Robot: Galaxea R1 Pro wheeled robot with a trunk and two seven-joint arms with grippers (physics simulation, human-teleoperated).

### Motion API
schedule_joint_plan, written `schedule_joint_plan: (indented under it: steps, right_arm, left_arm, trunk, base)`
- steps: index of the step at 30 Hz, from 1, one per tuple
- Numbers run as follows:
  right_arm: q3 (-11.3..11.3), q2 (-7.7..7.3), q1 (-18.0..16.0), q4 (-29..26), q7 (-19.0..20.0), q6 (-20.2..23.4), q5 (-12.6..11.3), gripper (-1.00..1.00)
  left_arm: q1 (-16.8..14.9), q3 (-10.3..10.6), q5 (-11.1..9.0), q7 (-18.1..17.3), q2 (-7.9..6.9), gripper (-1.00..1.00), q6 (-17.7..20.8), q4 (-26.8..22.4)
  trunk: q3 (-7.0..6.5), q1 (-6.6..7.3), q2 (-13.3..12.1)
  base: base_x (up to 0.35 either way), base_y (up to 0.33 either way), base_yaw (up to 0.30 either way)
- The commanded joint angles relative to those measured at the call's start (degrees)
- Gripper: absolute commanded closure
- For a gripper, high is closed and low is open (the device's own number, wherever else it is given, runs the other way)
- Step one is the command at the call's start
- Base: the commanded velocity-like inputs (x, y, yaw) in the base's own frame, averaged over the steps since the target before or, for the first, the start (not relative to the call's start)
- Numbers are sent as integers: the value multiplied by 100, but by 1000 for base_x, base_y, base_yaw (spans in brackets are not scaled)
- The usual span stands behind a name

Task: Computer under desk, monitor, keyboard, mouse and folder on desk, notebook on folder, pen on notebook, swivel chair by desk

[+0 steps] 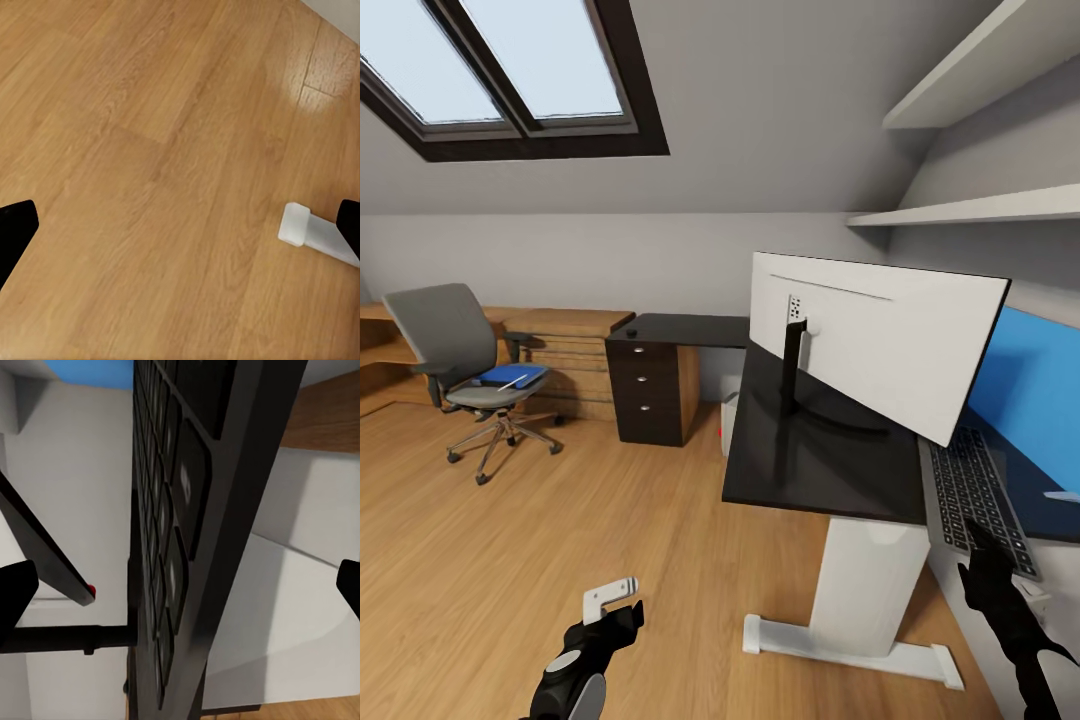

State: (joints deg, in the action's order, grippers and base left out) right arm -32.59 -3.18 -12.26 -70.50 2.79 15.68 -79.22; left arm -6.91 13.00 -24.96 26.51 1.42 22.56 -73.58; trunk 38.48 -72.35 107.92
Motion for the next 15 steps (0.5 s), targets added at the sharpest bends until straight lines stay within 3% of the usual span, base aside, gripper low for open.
schedule_joint_plan:
  steps: [1, 10, 15]
  right_arm:
    - [-12, 2, -4, 1, 11, 35, -32, -100]
    - [-10, 1, -4, 0, 11, 36, -24, -100]
    - [-10, 1, -4, -6, 11, 34, -24, -100]
  left_arm:
    - [-4, 9, -53, 48, -2, -100, 11, -8]
    - [-4, 9, -53, 47, -1, -100, 11, -8]
    - [-4, 9, -53, 47, -1, -100, 5, -8]
  trunk:
    - [6, 1, 3]
    - [6, 1, 3]
    - [6, 1, 3]
  base:
    - [2, 0, 0]
    - [0, 0, 0]
    - [106, 0, 0]
